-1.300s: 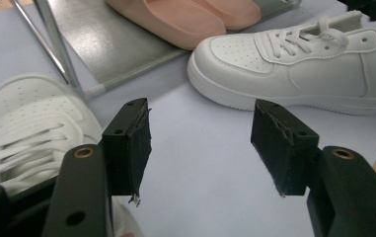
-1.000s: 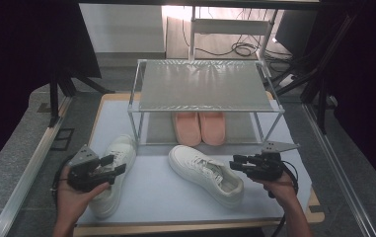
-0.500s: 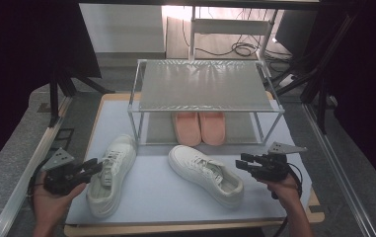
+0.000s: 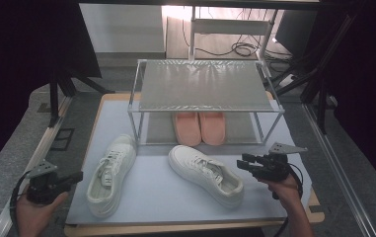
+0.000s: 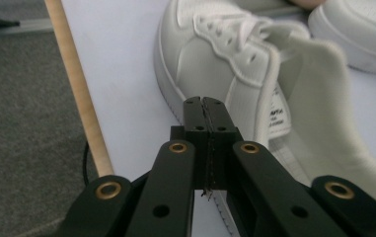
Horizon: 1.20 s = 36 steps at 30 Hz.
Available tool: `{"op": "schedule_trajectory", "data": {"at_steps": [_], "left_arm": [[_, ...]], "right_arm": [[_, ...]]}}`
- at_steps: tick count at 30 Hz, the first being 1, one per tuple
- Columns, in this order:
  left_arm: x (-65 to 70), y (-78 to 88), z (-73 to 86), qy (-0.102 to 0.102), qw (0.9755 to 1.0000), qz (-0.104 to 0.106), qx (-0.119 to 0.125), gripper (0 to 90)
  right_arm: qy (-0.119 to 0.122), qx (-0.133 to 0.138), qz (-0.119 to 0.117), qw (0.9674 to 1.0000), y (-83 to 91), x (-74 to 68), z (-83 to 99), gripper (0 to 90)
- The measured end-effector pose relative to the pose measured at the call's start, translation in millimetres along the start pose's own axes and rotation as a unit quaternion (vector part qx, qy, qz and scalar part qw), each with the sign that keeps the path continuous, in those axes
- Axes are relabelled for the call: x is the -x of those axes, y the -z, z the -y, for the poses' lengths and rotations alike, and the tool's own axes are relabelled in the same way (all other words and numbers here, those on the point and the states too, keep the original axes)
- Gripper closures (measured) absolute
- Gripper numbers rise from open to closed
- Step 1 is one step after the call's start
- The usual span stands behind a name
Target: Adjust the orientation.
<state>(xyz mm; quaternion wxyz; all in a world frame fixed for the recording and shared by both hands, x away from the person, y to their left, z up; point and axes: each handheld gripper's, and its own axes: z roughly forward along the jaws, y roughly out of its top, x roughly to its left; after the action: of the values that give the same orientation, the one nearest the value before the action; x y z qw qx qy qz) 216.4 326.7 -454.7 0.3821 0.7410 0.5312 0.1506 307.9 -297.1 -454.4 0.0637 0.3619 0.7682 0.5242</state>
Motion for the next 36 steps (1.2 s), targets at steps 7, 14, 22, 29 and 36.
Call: {"op": "schedule_trajectory", "data": {"at_steps": [7,14,22,29,36], "left_arm": [[6.7,-16.8,9.9,-0.004,0.9994,0.015,-0.031,90.0],[10.1,-16.8,20.4,-0.006,0.9989,0.008,-0.045,90.0],[29.6,-17.8,24.5,-0.028,0.9968,0.05,-0.056,90.0],[58.3,-30.3,19.5,-0.062,0.9912,0.094,-0.069,89.9],[82.8,-49.8,10.4,-0.078,0.9856,0.131,-0.073,89.8]], "right_arm": [[-0.002,-0.002,0.0,1.0,-0.1,0.7,1.7,56.2],[-0.006,0.001,0.003,1.0,2.2,3.3,2.6,56.2],[-0.005,-0.003,0.001,1.0,-0.7,3.1,2.2,56.2],[-0.003,-0.005,0.0,1.0,-1.1,2.5,1.9,56.3],[-0.006,-0.001,0.001,1.0,1.0,3.0,1.4,56.3]]}}
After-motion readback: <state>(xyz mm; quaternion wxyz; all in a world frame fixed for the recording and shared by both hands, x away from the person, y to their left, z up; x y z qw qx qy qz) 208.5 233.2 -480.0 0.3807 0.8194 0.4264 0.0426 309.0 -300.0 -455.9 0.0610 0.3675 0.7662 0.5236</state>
